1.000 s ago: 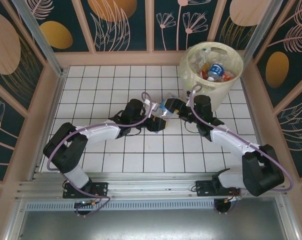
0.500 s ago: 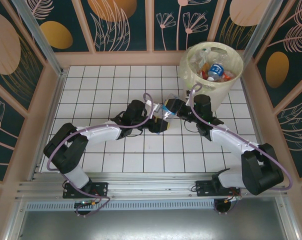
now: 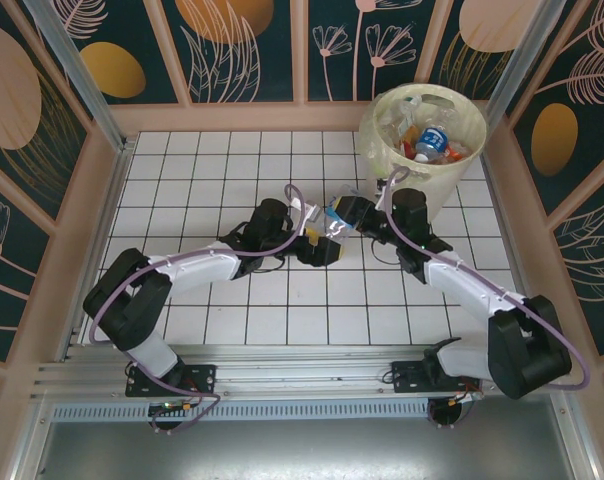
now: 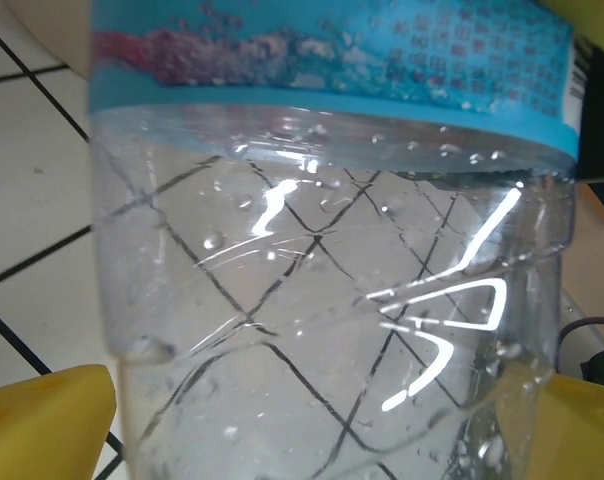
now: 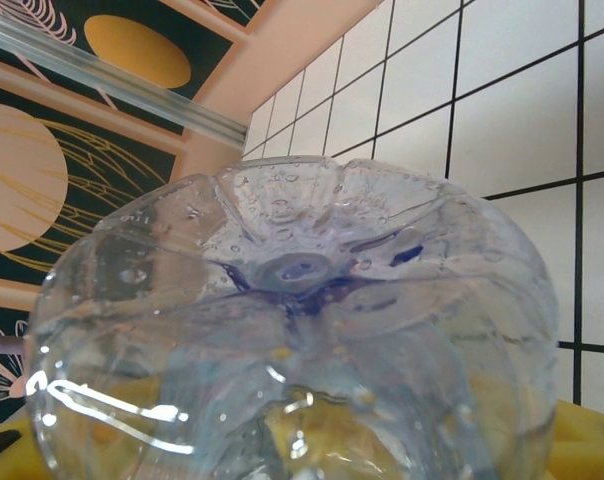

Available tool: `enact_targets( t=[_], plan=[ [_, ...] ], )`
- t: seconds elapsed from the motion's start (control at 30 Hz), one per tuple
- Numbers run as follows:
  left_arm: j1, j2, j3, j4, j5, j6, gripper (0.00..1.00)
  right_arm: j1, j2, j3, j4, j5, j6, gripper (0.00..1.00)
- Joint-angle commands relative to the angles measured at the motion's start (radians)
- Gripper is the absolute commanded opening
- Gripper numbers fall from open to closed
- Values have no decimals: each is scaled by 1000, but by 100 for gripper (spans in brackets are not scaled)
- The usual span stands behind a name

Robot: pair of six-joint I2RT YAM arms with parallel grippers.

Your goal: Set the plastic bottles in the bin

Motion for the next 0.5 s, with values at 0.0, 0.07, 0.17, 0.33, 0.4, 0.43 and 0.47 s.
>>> enact_targets(
  t=[0.0, 0.07, 0.17, 0.33, 0.4, 0.43, 0.47],
  plan=[
    [-6, -66, 32, -30, -57, 57, 99, -10, -57, 5, -57, 27, -45, 58],
    [-5, -102, 46, -102, -108, 113, 99, -13, -92, -2, -103, 41, -73, 59],
    [-4, -172, 58, -216, -207, 203, 99, -18, -160, -18, -183, 69, -116, 59],
    [-6, -312, 88, -323, -253, 297, 99, -23, -291, -44, -327, 137, -179, 59],
    [-6, -369, 91, -341, -251, 312, 99, -25, -352, -50, -381, 177, -200, 59],
    [-5, -399, 90, -345, -254, 315, 99, -26, -385, -49, -405, 194, -213, 59],
    [-5, -433, 86, -345, -258, 317, 99, -26, -418, -48, -427, 209, -225, 59]
  ],
)
